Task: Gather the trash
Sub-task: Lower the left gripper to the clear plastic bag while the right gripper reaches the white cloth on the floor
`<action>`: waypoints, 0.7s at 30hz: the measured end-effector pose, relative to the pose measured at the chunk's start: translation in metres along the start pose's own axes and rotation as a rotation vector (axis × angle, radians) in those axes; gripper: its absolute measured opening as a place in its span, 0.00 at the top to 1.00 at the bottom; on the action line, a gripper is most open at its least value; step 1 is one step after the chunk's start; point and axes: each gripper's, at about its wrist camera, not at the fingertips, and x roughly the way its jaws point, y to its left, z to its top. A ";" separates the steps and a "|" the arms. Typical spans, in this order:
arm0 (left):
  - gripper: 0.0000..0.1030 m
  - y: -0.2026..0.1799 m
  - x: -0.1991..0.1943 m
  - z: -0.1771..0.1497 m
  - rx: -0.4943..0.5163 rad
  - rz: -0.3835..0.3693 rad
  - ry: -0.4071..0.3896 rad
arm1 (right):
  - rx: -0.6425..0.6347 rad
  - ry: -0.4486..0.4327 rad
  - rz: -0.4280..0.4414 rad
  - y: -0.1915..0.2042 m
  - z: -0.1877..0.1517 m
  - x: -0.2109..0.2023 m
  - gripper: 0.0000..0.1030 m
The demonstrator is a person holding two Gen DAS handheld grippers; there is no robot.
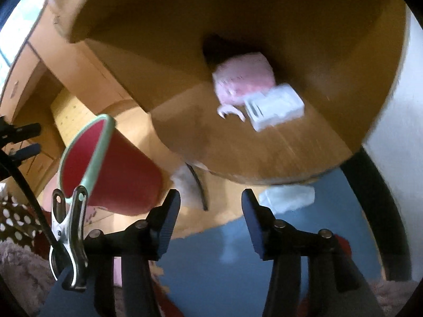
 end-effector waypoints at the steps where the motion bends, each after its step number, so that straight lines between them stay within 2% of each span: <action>1: 0.49 -0.008 0.004 -0.004 0.014 -0.002 0.009 | 0.007 0.007 -0.010 -0.005 -0.002 0.003 0.49; 6: 0.49 -0.049 0.032 -0.027 0.108 -0.001 0.081 | -0.003 0.009 -0.063 -0.028 -0.010 0.014 0.38; 9: 0.49 -0.062 0.055 -0.041 0.151 0.028 0.122 | 0.095 0.067 -0.054 -0.055 -0.014 0.032 0.32; 12: 0.49 -0.064 0.083 -0.053 0.152 0.072 0.166 | 0.157 0.096 -0.067 -0.077 -0.017 0.048 0.31; 15: 0.49 -0.062 0.117 -0.065 0.140 0.114 0.220 | 0.192 0.163 -0.089 -0.093 -0.023 0.069 0.30; 21: 0.49 -0.058 0.178 -0.079 0.136 0.128 0.303 | 0.184 0.235 -0.123 -0.111 -0.035 0.112 0.29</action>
